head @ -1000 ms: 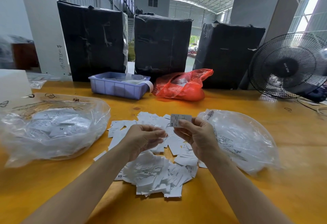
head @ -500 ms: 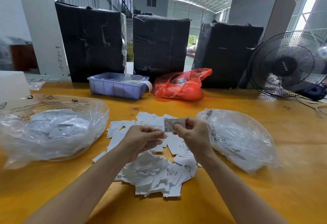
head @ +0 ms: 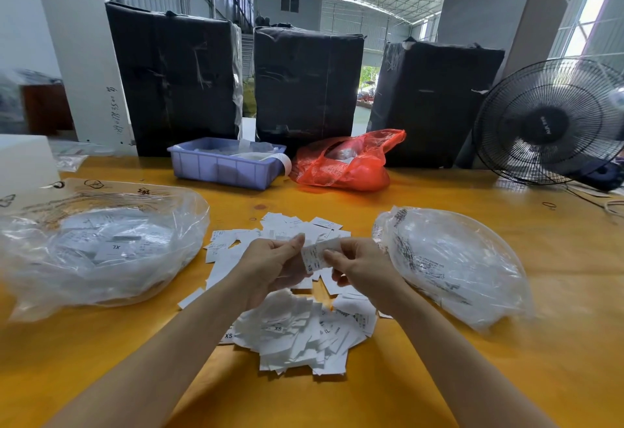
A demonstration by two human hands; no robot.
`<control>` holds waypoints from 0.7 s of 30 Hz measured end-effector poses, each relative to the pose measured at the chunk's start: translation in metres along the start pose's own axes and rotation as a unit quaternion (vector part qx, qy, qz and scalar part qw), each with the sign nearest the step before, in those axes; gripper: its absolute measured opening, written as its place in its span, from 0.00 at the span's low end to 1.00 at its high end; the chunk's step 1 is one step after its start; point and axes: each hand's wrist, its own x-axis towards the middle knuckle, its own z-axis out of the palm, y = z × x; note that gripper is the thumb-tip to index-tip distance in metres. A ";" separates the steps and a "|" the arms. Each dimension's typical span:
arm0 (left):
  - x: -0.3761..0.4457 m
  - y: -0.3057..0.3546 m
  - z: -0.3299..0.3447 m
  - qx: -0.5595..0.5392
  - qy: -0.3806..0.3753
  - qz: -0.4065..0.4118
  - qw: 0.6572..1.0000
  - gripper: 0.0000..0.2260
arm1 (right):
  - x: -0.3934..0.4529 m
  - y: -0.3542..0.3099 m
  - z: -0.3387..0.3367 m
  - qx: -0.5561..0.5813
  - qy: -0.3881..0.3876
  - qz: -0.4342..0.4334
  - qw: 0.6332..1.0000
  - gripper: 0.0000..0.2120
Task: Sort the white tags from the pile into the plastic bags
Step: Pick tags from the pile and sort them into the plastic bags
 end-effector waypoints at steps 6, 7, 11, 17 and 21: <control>-0.005 -0.001 0.006 0.063 -0.011 -0.026 0.998 0.17 | -0.002 -0.004 0.004 -0.065 -0.056 0.028 0.996 0.13; -0.006 -0.001 0.006 0.059 -0.013 -0.033 0.998 0.18 | -0.002 -0.004 0.005 -0.068 -0.045 0.023 0.996 0.12; -0.008 0.003 0.008 -0.003 -0.047 -0.045 0.998 0.18 | 0.001 -0.001 0.006 -0.041 0.054 -0.038 0.997 0.10; -0.006 0.000 0.013 -0.069 0.007 -0.036 0.997 0.13 | 0.002 0.006 0.009 -0.027 0.089 -0.073 0.993 0.03; -0.006 -0.002 0.012 -0.041 0.014 -0.039 0.998 0.14 | 0.004 0.003 0.004 0.041 0.022 -0.013 0.999 0.19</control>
